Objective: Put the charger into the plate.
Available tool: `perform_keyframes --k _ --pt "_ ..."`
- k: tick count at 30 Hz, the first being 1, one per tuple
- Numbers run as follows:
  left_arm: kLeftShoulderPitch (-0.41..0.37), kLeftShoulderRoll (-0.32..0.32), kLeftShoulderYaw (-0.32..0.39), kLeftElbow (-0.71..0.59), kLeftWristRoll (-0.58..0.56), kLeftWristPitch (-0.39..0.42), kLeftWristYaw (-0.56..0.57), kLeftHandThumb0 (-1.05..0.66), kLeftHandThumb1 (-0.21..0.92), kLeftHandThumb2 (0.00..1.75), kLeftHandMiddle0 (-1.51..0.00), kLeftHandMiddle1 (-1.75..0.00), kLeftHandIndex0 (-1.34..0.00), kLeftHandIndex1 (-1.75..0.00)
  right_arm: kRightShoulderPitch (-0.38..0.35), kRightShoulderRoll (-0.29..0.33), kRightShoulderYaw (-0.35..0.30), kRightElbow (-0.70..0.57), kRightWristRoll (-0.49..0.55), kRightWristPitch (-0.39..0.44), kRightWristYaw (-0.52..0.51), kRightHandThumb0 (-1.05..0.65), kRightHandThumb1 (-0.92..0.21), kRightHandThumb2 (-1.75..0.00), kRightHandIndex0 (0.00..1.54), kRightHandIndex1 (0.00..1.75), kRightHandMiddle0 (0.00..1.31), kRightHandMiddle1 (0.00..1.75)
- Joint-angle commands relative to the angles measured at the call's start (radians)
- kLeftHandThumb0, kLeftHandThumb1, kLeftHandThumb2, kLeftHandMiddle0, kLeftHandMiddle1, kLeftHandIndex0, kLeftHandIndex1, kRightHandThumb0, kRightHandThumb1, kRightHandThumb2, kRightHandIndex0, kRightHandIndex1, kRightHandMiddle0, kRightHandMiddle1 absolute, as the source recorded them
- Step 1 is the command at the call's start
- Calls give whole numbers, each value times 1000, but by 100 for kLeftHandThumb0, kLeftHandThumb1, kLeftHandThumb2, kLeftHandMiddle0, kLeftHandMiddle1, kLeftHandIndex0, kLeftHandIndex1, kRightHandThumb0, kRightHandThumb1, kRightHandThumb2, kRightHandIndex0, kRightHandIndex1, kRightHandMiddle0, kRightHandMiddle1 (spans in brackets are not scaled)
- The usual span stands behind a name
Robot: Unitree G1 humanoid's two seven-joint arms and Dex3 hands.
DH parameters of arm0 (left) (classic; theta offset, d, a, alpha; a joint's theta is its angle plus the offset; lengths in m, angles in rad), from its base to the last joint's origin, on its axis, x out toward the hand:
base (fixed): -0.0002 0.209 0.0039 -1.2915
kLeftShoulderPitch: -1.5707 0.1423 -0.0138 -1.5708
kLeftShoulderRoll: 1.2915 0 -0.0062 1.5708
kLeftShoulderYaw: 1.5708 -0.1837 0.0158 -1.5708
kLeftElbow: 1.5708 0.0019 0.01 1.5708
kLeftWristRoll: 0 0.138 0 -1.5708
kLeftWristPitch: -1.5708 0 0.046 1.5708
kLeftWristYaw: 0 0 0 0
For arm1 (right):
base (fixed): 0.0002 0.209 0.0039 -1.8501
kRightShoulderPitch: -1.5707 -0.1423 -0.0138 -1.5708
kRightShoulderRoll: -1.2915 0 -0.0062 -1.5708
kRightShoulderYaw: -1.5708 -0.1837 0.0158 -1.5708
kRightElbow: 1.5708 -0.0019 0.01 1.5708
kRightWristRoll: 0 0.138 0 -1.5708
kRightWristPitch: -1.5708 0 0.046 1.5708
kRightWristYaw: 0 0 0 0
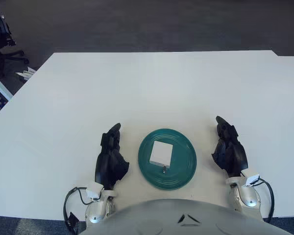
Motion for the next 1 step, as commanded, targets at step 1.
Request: perform_keyframes --k 1 --pt "6 9 4 28 -14 27 -11 -105 92 108 -16 0 0 -72 36 5 1 33 7 56 2 -91 -92 -95 20 2 0 53"
